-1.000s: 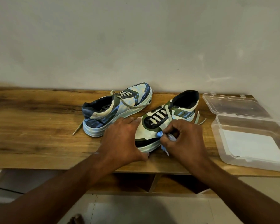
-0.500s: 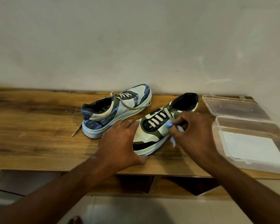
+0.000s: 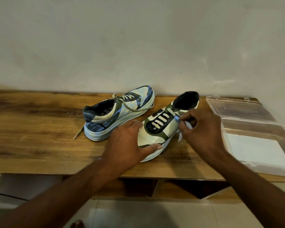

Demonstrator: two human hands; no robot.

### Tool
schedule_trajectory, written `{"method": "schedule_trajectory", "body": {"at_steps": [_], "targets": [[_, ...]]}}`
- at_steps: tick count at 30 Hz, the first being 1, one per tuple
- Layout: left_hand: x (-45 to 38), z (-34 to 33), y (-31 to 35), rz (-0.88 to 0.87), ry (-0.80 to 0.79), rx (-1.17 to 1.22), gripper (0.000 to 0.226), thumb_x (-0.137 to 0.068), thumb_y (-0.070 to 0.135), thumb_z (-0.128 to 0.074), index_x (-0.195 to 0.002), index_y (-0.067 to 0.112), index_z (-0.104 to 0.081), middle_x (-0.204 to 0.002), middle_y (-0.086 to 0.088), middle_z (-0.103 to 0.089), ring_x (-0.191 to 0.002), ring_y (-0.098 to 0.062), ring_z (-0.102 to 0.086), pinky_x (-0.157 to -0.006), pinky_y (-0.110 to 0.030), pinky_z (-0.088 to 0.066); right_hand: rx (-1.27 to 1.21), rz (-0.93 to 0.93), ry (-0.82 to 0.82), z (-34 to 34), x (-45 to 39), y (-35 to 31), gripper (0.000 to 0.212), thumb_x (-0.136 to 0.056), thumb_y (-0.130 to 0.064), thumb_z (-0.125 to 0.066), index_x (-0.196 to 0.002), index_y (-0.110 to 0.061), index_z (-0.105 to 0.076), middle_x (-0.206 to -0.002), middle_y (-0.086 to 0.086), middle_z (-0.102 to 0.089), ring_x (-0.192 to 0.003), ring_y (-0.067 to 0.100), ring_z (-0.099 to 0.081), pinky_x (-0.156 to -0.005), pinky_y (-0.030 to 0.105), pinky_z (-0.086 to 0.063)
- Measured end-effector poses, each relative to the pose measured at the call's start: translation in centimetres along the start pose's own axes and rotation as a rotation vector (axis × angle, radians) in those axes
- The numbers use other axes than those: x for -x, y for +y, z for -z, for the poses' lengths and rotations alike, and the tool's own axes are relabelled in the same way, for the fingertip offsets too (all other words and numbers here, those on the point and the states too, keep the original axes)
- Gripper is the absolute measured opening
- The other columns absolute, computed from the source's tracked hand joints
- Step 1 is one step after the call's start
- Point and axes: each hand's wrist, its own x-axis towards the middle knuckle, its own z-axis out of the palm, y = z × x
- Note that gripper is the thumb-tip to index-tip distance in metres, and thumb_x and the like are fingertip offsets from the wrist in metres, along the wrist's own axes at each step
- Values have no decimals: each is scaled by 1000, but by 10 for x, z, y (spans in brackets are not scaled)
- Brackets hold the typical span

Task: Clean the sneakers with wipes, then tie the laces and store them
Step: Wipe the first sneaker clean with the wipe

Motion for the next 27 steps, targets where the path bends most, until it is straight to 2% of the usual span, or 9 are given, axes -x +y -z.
{"method": "schedule_trajectory", "body": {"at_steps": [2,3,5,7,10,16,18,23,27], "targets": [[-2,-1,0,33,-8,5,81,-64,82,-76,-121,24,-69,-115,10,-71,-102,-9,-64,-85,-30,-53,27,-35,63,5,-7,7,14,-84,-8,-80,-92,-19,-78,-84,-8,-72,-72,8,-68,-67,40,-63],[-3,-2,0,52,-11,13,81,-62,80,-78,-120,24,-69,-114,10,-71,-101,-9,-64,-85,-30,-53,34,-36,70,4,-6,6,15,-83,-8,-80,-93,-19,-78,-86,-7,-73,-75,7,-68,-69,39,-63],[-4,-2,0,86,-15,36,83,-58,80,-80,-118,23,-69,-111,10,-71,-98,-9,-64,-84,-33,-55,6,-3,9,-5,4,-2,19,-83,-6,-80,-97,-19,-79,-94,-7,-73,-82,5,-68,-74,32,-62],[-6,-2,0,111,-21,73,85,-53,82,-76,-115,23,-70,-108,10,-72,-95,-9,-65,-82,-37,-57,36,107,-85,-17,20,-15,23,-82,-6,-79,-101,-19,-79,-98,-6,-73,-86,3,-66,-78,25,-59],[-7,0,-2,148,-31,135,80,-50,75,-83,-111,25,-70,-103,11,-72,-92,-7,-65,-80,-37,-58,109,226,-154,-23,27,-20,24,-82,-7,-79,-103,-18,-80,-98,-4,-73,-87,6,-66,-81,24,-57],[-7,2,-3,162,-45,128,83,-51,69,-91,-119,26,-70,-108,13,-71,-96,-5,-64,-84,-33,-57,7,-45,16,4,-4,0,19,-84,-10,-81,-98,-21,-77,-91,-8,-73,-81,4,-68,-75,32,-63],[-7,2,-3,162,-46,130,84,-51,70,-91,-120,26,-69,-109,13,-71,-97,-5,-64,-85,-33,-57,10,-65,27,5,-3,-2,19,-85,-11,-81,-100,-22,-77,-91,-9,-72,-80,3,-67,-73,29,-62],[-6,1,-4,143,-32,121,82,-52,71,-88,-118,27,-69,-109,14,-70,-97,-5,-63,-82,-32,-57,69,98,-120,-13,23,-23,16,-83,-8,-80,-94,-20,-77,-87,-7,-71,-75,4,-66,-70,32,-61],[-6,1,-5,136,-34,119,82,-52,69,-88,-119,27,-69,-111,14,-70,-98,-5,-63,-81,-28,-56,138,174,-153,-16,25,-27,16,-78,-8,-82,-89,-18,-77,-85,-6,-72,-76,5,-64,-71,32,-59]]}}
